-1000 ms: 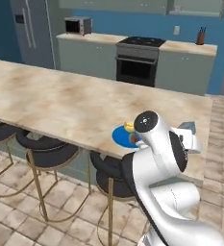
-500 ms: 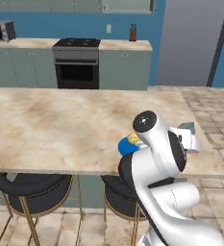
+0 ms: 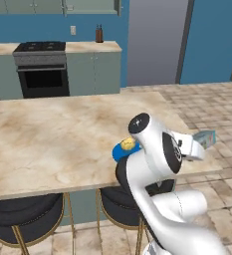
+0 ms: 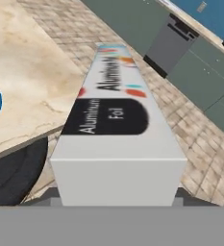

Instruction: Retrieve the tupperware and aluminum foil from the cabinet and place them on the dining counter near the plate with potato and mushroom to prepare for storing leftovers.

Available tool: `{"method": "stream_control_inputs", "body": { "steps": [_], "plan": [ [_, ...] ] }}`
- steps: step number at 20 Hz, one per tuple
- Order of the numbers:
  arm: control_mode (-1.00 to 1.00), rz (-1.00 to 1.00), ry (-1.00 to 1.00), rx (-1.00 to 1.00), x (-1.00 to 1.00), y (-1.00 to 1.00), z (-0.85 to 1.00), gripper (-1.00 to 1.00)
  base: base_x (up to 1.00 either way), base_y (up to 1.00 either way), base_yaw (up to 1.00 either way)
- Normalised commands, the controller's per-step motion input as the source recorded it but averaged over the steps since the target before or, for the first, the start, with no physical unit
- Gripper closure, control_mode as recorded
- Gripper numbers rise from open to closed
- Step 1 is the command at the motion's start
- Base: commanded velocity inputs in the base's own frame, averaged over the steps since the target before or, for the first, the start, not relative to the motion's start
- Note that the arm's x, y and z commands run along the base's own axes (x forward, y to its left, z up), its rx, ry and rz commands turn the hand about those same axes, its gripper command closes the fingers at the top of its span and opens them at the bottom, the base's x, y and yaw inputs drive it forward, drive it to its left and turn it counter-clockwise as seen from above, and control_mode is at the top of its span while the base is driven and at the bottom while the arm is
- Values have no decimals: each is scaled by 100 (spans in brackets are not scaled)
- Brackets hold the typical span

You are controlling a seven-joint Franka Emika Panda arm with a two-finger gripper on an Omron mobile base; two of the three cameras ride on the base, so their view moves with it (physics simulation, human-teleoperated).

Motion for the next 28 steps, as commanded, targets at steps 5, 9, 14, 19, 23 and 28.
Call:
{"method": "stream_control_inputs", "body": {
  "steps": [5,9,14,19,23,28],
  "plan": [
    [-100,15,0,4,16,-39,-7,100,0,0,0],
    [-100,40,0,8,5,-70,-24,100,0,0,0],
    [-100,52,1,3,19,-50,-49,100,0,0,0],
    [-100,48,0,2,65,-34,-46,100,0,0,0],
    [-100,26,0,1,81,-12,-35,100,0,0,0],
    [-100,7,0,6,63,-10,-29,100,0,0,0]
  ]
}}
